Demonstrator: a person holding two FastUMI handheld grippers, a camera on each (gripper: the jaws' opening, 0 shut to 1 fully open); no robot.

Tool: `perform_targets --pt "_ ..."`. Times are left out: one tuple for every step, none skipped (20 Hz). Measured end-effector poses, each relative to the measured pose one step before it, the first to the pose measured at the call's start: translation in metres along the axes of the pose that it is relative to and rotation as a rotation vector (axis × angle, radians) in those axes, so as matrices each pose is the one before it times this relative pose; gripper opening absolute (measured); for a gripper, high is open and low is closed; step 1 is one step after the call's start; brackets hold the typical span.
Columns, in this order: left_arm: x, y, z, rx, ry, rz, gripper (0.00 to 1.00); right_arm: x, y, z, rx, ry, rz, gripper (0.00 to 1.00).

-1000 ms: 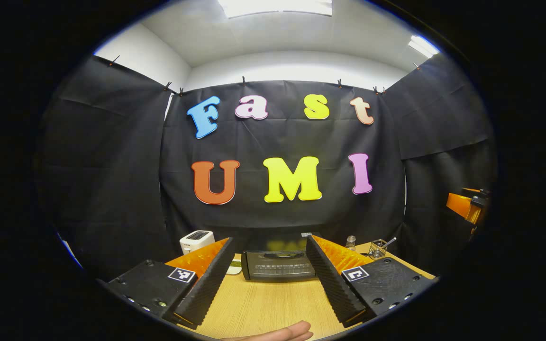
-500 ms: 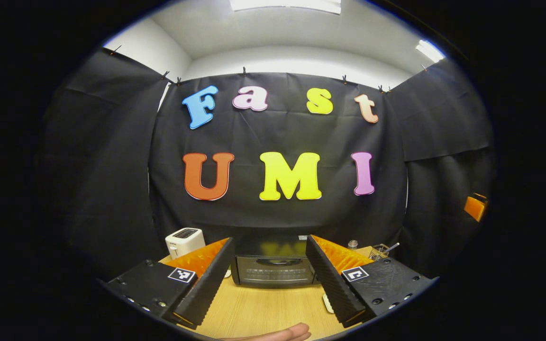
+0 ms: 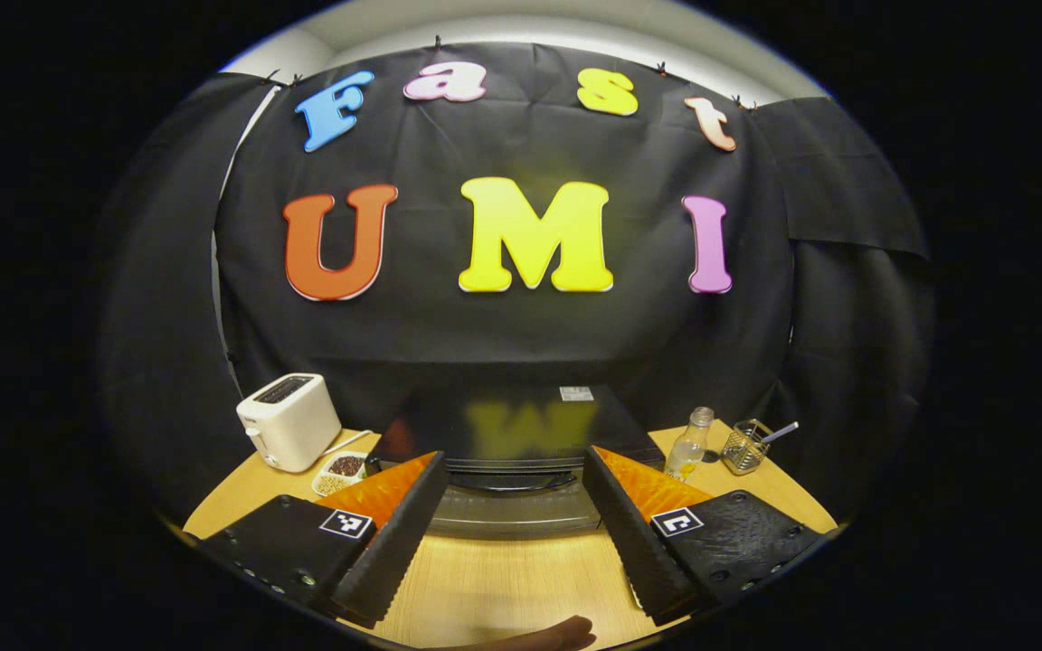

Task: Open the electric oven with the left hand, put the food in, and close the electric oven.

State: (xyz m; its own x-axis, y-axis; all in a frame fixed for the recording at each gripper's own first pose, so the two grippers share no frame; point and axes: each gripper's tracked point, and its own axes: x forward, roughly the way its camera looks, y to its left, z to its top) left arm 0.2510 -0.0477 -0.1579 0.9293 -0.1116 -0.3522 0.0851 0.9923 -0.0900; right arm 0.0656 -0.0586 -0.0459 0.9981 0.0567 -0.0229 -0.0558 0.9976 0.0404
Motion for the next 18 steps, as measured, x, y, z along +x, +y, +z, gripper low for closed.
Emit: perform_targets --pt "0.01525 -0.00092 -0.00450 -0.00373 0.01458 -0.01024 0.96 0.00332 -0.00373 0.00004 -0.00374 0.00329 -0.00386 0.97" --pt "0.01482 -0.00116 -0.00413 -0.00970 0.01416 -0.00290 0.96 0.00297 -0.00442 0.00021 -0.00184 0.00032 -0.00645 0.97" --pt "0.01338 0.00357 -0.00414 -0.00812 0.01386 0.00644 0.96 0.00179 -0.00254 -0.00212 -0.00231 0.00097 -0.00352 0.97" --pt "0.01298 0.00269 -0.00810 -0.00691 0.02912 0.00530 0.96 0.00240 -0.00107 0.00062 -0.00244 -0.00291 0.00290 0.97" --pt "0.01166 -0.00119 -0.00835 -0.00602 0.03894 -0.00323 0.96 0.00157 -0.00082 -0.00030 -0.00103 -0.00747 0.00197 0.97" --pt "0.01193 -0.00201 -0.00666 0.00374 0.02358 -0.01070 0.95 0.00239 -0.00220 0.00200 -0.00284 -0.00857 -0.00573 0.97" --pt "0.00871 0.00340 -0.00921 0.00688 0.03744 0.01385 0.95 0.00149 -0.00311 -0.00029 -0.00458 -0.00626 -0.00446 0.97" --pt "0.00488 0.00879 0.00528 0.02960 -0.02210 0.03608 0.93 0.00120 0.00030 0.00058 -0.00347 -0.00348 0.00300 0.97" --pt "0.00153 -0.00040 -0.00216 0.00617 0.01483 -0.00484 0.94 0.00036 0.00129 -0.00076 -0.00135 -0.00340 0.00577 0.97" --pt "0.00668 -0.00251 0.00292 0.00458 -0.02108 -0.00788 0.94 -0.00010 0.00063 0.00005 0.00163 -0.00263 0.00450 0.97" --pt "-0.00021 -0.00253 -0.00360 0.00245 0.01175 -0.00980 0.94 0.00075 -0.00177 -0.00082 0.00378 -0.00128 0.00036 1.00" --pt "-0.00111 0.00050 0.00140 0.00365 -0.00391 -0.00026 0.93 0.00106 -0.00133 0.00023 0.00565 -0.00114 -0.00208 1.00" --pt "-0.00034 -0.00026 -0.00099 -0.00408 0.00546 -0.00108 0.94 0.00132 -0.00188 -0.00230 0.00760 0.00636 -0.00604 0.97" --pt "-0.00099 -0.00043 -0.00024 -0.00121 0.00154 -0.00321 0.94 -0.00150 -0.00130 -0.00180 0.01478 0.00473 -0.00588 1.00" --pt "-0.00166 -0.00135 -0.00221 -0.00792 0.01154 -0.00684 0.94 -0.00169 0.00211 0.00206 0.01223 -0.00885 -0.00107 0.97" --pt "-0.00065 -0.00110 -0.00359 0.00725 0.01507 -0.00238 0.94 -0.00294 0.00235 0.00411 -0.00016 -0.00947 0.00394 0.97" --pt "-0.00377 0.00080 0.00074 0.01727 -0.00743 -0.00187 0.94 -0.00384 0.00082 -0.00053 -0.00460 -0.00598 0.00138 0.97" --pt "-0.00179 0.00103 -0.00195 0.00714 0.00073 0.00030 0.94 -0.00425 -0.00026 0.00116 0.00060 -0.00625 -0.00066 0.97"
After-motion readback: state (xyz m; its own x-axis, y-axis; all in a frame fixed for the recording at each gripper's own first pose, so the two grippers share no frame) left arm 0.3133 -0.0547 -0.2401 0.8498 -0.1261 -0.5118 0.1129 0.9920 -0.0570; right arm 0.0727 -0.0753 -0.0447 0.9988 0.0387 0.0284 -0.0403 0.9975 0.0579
